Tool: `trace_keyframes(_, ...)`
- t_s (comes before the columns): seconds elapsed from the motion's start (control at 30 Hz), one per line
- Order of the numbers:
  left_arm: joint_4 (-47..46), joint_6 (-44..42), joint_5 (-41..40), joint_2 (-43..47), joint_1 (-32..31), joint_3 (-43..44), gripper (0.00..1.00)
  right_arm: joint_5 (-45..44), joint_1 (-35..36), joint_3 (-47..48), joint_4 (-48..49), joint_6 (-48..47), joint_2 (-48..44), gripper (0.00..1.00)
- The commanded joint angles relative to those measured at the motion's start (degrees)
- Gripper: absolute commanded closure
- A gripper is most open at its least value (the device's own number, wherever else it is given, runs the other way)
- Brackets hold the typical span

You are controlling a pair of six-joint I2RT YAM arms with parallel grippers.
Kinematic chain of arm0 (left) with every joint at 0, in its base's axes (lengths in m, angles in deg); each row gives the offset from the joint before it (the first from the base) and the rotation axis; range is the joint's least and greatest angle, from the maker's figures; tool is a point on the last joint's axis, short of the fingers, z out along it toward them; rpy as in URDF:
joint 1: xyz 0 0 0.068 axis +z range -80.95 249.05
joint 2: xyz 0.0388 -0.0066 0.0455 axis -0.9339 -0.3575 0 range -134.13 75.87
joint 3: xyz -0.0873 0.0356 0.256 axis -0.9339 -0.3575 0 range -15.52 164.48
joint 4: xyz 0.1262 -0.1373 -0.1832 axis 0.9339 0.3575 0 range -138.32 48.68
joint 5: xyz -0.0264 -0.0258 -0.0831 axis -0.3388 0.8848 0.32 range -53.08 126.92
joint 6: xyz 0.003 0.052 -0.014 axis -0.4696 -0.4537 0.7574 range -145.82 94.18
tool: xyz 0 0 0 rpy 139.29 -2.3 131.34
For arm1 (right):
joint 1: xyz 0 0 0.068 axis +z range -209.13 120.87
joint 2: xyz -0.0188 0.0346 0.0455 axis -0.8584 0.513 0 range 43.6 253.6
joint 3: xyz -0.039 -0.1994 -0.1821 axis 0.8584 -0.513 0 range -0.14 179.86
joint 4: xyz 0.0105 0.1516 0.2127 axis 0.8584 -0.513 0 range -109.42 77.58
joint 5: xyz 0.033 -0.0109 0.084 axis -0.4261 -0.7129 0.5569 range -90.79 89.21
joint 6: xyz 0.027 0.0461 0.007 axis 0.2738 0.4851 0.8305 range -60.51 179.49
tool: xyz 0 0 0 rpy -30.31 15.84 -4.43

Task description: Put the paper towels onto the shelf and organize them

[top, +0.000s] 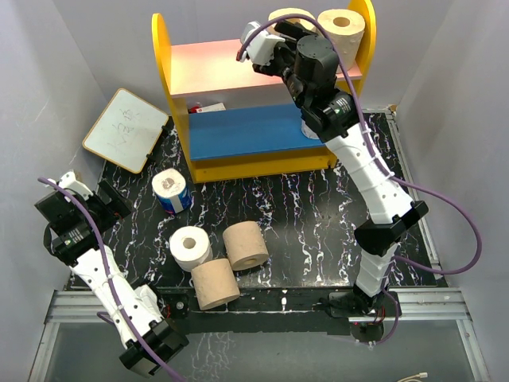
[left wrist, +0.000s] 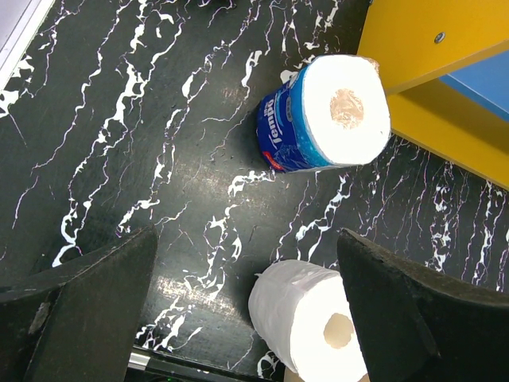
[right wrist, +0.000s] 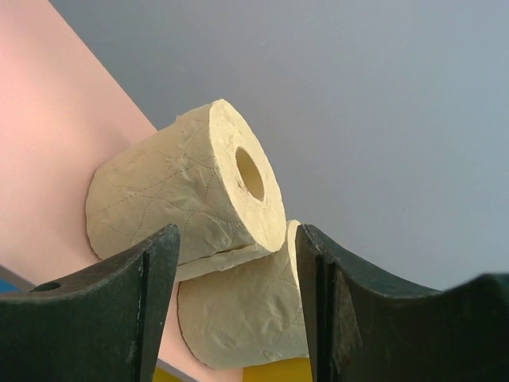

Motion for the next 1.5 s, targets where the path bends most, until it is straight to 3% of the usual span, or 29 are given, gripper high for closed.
trace_keyframes(0.0, 0.16, 0.37, 1.66, 0.03, 0.36, -0.5, 0.07, 0.8, -0.05, 0.31, 6.1, 0.13, -2.36, 0.41)
trace_keyframes(0.13, 0.2, 0.39, 1.67, 0.1, 0.35, -0.41, 0.07, 2.72, 3.22, -3.19, 6.94, 0.94, -8.05, 0.27)
trace_keyframes(0.23, 0.11, 0.58, 0.64, 0.02, 0.38, 0.89, 0.07, 5.93, 7.88, -4.86, -4.77, 4.28, -10.94, 0.2)
trace_keyframes(0.33, 1.82, -2.02, -0.29, -3.71, 0.4, 6.82, 0.06, 10.32, 13.03, -16.58, -17.29, 6.46, -15.94, 0.16)
trace_keyframes(0.4, 5.86, -5.08, -2.94, -9.83, 0.39, 13.2, 0.06, 14.48, 15.62, -24.89, -20.77, 8.48, -18.34, 0.16)
trace_keyframes(0.53, 11.84, -6.87, -13.44, -21.6, 0.36, 22.76, 0.05, 26.5, 16.5, -38.05, -19.88, 16.6, -20.36, 0.12)
trace_keyframes(0.57, 12.93, -6.8, -13.81, -23.12, 0.42, 24.37, 0.04, 29.79, 16.5, -40.47, -18.82, 18.51, -20.5, 0.04)
trace_keyframes(0.63, 16.19, -6.28, -11.28, -25.93, 0.41, 27.15, 0.02, 35.59, 16.88, -44.1, -16.05, 22.09, -20.41, 0.02)
trace_keyframes(0.73, 20.26, -4.36, -6.13, -30.29, 0.36, 30.84, 0.02, 40.82, 19.64, -44.89, -14.16, 25.16, -18.45, 0.04)
trace_keyframes(0.83, 21.16, -4.32, -3.77, -31.68, 0.43, 32.1, 0.02, 38.43, 25.33, -42.96, -10.97, 27.98, -15.91, 0.13)
trace_keyframes(1.0, 23.12, -3.28, -7.43, -33.42, 0.44, 32.1, 0.02, 37.52, 34.15, -36.62, -11.8, 28.25, -10.49, 0.15)
trace_keyframes(1.2, 21.44, -2.63, -9.84, -30.82, 0.5, 28.24, 0.02, 32.89, 43.58, -37.14, -8.36, 30.24, -5.94, 0.22)
trace_keyframes(1.47, 23.88, -5.15, 6.93, -29.51, 1.29, 32.2, 0.02, 26.01, 43.75, -41.54, 2.7, 36.44, -1.86, 0.34)
